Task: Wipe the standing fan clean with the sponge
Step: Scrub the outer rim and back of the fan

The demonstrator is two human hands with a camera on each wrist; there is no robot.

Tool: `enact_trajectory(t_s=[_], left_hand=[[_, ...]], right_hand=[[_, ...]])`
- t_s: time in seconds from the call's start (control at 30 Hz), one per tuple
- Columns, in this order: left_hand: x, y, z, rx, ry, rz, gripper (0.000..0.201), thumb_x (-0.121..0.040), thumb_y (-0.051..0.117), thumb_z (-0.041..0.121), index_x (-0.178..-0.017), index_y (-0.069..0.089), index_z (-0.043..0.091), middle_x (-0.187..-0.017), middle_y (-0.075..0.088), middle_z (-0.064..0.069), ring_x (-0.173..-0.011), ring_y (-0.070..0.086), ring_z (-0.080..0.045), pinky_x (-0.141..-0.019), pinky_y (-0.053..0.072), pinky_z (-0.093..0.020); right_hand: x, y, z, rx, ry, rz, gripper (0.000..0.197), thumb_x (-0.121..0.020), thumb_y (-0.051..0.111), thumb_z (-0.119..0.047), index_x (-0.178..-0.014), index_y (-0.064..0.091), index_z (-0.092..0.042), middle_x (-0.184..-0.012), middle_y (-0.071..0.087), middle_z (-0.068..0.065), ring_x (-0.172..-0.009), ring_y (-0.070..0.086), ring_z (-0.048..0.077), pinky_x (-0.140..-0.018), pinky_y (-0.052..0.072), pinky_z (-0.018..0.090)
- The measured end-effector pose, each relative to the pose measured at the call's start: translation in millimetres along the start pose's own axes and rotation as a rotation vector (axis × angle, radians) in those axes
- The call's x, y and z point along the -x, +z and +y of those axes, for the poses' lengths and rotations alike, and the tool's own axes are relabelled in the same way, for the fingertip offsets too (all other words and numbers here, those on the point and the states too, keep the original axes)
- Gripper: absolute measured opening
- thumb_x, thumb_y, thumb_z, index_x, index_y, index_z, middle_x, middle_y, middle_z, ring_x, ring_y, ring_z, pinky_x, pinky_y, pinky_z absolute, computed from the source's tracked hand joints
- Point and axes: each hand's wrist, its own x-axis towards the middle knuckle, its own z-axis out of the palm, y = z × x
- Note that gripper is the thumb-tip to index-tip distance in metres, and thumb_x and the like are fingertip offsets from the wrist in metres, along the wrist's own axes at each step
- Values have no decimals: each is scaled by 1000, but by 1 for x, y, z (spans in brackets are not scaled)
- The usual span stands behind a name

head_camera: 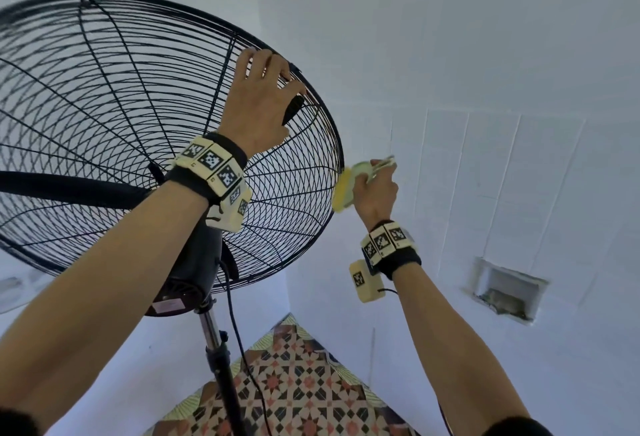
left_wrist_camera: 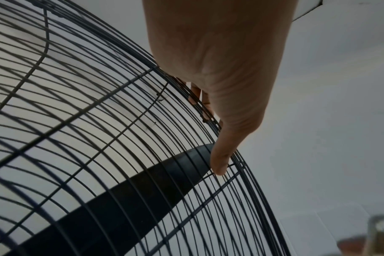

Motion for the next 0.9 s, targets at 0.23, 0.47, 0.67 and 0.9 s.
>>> enact_trajectory(t_s=[0.23, 0.47, 0.67, 0.9], left_hand=[[1, 2, 0, 1, 3, 15, 68, -68, 89, 27, -130, 63, 19, -133, 51, -14, -136, 38, -40, -123, 16, -57], [2, 0, -8, 17, 55, 19, 71, -67, 92, 29, -132, 65, 19, -137, 51, -11, -135, 40, -42, -122, 19, -57], [8, -12, -46, -29, 89, 13, 96, -68, 93, 42, -151, 48, 25, -160, 33, -12, -148, 25, -43, -125, 11, -62], [18, -13, -81, -200, 57, -30, 115, -68, 90, 55, -162, 26, 33, -165, 26, -9, -152, 17, -44, -124, 5, -67]], right_hand=[[-16, 11, -37, -148, -164, 155, 29, -101, 50, -15, -130, 45, -9, -100, 71, 7, -78, 69, 24, -77, 51, 33], [-3, 10, -5, -215, 74, 134, 29, -100, 49, -13, -129, 50, -8, -103, 65, 10, -94, 68, 35, -81, 55, 37], [-51, 3, -86, -475, -10, 210, 28, -103, 48, -16, -130, 49, -9, -109, 62, 6, -90, 65, 20, -81, 58, 33], [-68, -10, -105, -363, 38, -52, 33, -90, 60, -28, -106, 67, 0, -92, 63, 4, -87, 62, 21, -62, 58, 32]])
